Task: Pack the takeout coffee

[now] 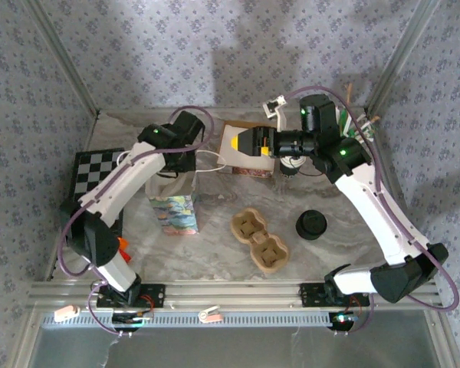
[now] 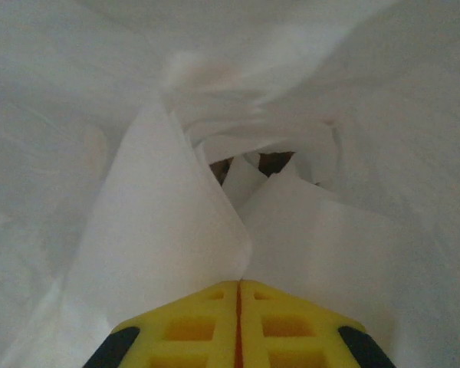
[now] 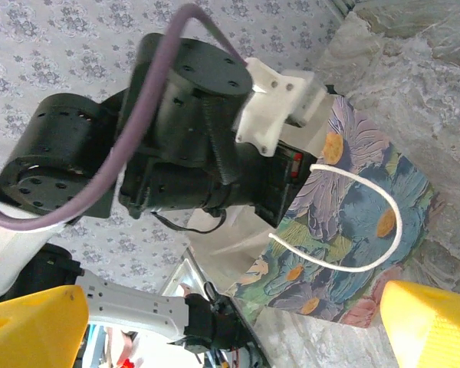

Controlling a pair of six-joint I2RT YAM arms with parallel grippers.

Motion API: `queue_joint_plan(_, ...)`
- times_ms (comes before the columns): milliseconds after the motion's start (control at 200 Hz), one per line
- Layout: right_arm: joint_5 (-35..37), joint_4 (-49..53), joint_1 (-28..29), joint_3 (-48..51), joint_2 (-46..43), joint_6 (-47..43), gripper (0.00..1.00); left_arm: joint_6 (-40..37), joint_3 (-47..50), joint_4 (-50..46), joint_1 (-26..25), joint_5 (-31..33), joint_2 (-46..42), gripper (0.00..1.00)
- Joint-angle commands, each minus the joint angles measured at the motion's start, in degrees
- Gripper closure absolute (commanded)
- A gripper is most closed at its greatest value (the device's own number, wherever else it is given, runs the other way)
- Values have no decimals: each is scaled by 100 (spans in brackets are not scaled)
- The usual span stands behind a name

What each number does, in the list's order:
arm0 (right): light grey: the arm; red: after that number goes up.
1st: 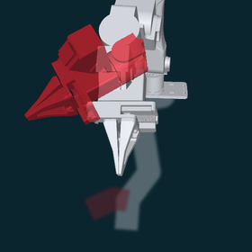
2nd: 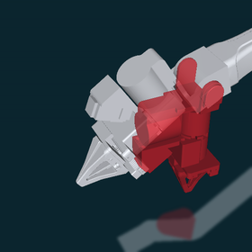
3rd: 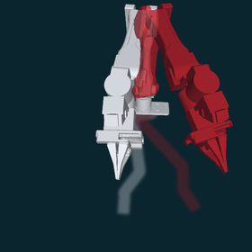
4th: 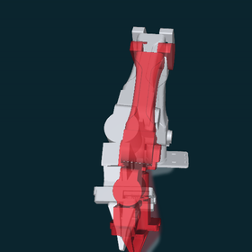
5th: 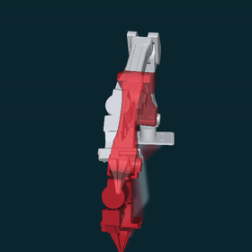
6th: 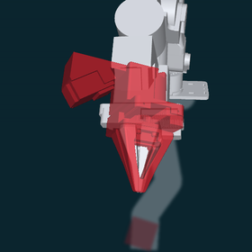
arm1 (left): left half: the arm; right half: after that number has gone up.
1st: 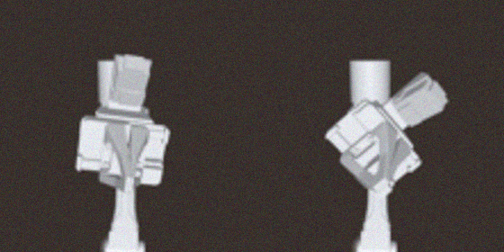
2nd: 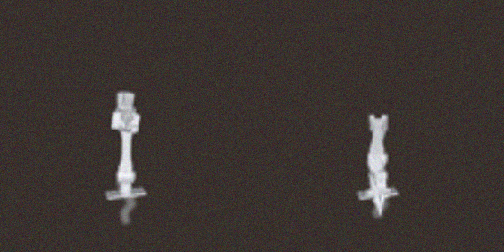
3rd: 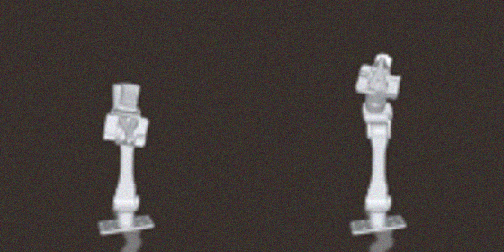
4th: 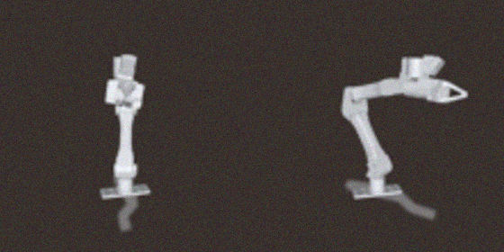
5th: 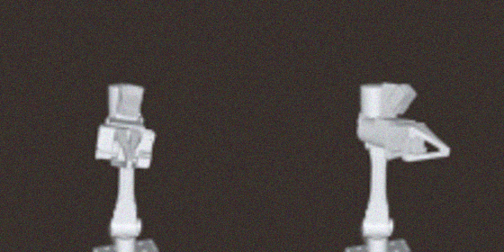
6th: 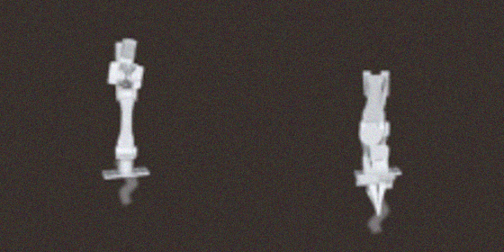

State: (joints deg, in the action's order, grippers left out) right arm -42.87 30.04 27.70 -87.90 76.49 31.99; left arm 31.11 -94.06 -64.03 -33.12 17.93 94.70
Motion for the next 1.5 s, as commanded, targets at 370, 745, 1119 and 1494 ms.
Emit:
queue_joint_plan(370, 754, 800, -648, 103, -412, -436, 0, -530, -1612, -523, 163, -53, -955, 51)
queue_joint_plan(745, 4673, 1180, -1728, 2178, -1679, -1019, 0, -873, 37, -204, 2935, 181, -3207, 1)
queue_joint_plan(1119, 6957, -2118, -3089, 5624, -1692, -1410, 1, -439, 5512, 4131, 4916, -108, -4193, 0)
queue_joint_plan(1494, 5272, -6238, -2981, 6267, 221, -2826, 1, -1872, 7555, 9632, 3907, -537, -2716, 0)
